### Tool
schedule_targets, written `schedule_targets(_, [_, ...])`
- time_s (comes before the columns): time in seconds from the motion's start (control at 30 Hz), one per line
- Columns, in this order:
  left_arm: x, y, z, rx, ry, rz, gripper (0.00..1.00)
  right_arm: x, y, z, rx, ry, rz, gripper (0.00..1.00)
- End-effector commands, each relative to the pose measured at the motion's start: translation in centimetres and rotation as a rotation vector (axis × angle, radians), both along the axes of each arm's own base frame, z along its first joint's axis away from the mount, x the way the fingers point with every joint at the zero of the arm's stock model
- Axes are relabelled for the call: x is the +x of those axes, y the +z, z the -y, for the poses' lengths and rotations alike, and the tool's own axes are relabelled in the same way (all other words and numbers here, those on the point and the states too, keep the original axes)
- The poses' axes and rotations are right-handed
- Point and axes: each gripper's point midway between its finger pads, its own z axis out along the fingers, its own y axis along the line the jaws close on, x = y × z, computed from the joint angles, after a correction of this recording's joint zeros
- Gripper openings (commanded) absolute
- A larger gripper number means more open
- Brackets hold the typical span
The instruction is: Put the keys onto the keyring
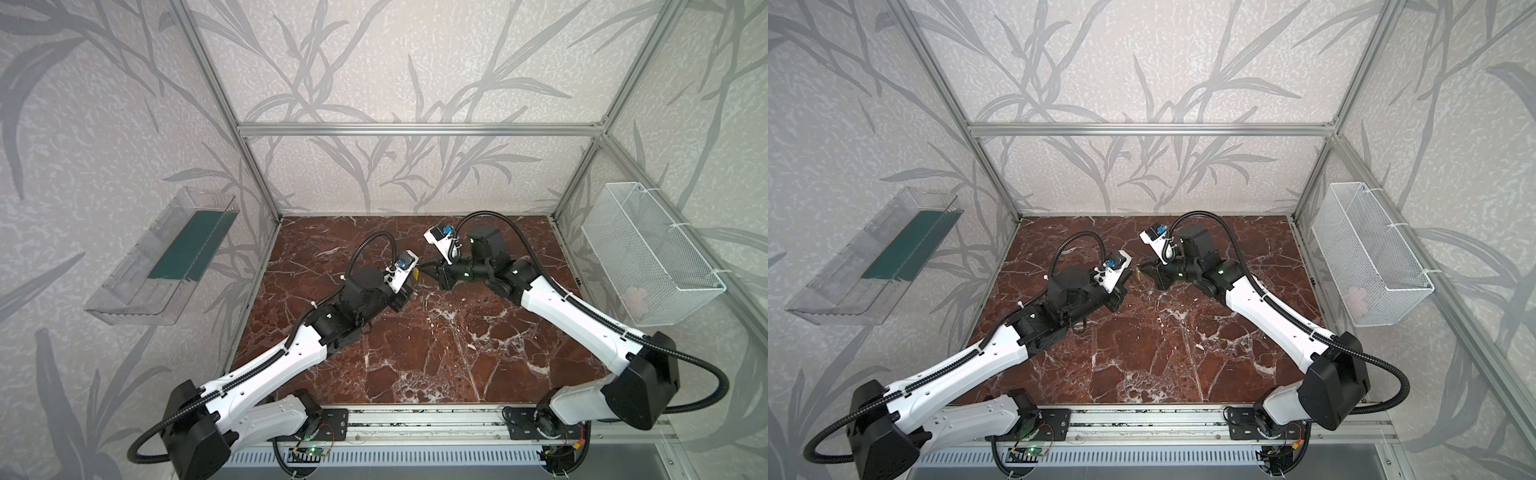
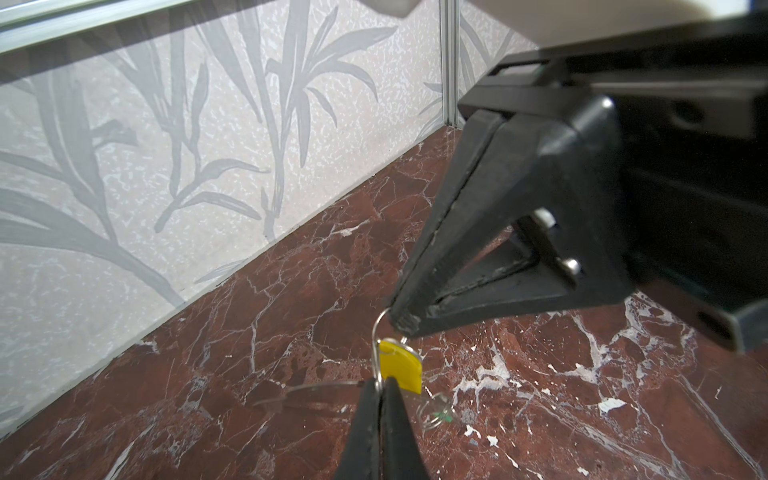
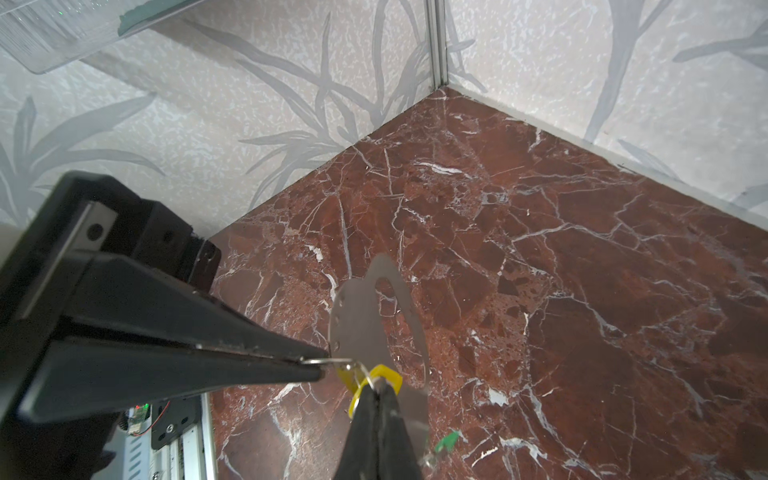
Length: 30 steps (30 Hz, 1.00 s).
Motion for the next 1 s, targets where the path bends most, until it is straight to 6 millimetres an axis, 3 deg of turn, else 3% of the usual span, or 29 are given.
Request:
schedule_targets(0.0, [-0.8,3.8,0.6,-0.079,-0.045,0.142,0.00,0.7,-0.1,0.5,-0.003,-0.018,-0.043,0.00])
schedule_targets(0.3, [-1.0,4.7,2.1,-0.097,-0.128,0.272,0.00,0.3,0.1,0.3,0.048,0.043,-0.122,0.00])
schedule_targets(0.63, [-1.3,5.5,3.0,-0.140,-0.192,0.346,0.00,1.2,0.3,1.6,0.081,0.030,-0.169,0.00])
schedule_targets(0.8, [-0.8,5.6,3.3,-0.169,-0.230,0.291,0.00,1.1,1.5,2.5,0.089,0.010,-0.101,0.27])
schedule_targets(0.97, [-0.6,6.0,3.3,-0.215,-0.284,0.228,0.00,1.0,3.0,3.9,0.090,-0.025,-0.018,0.34])
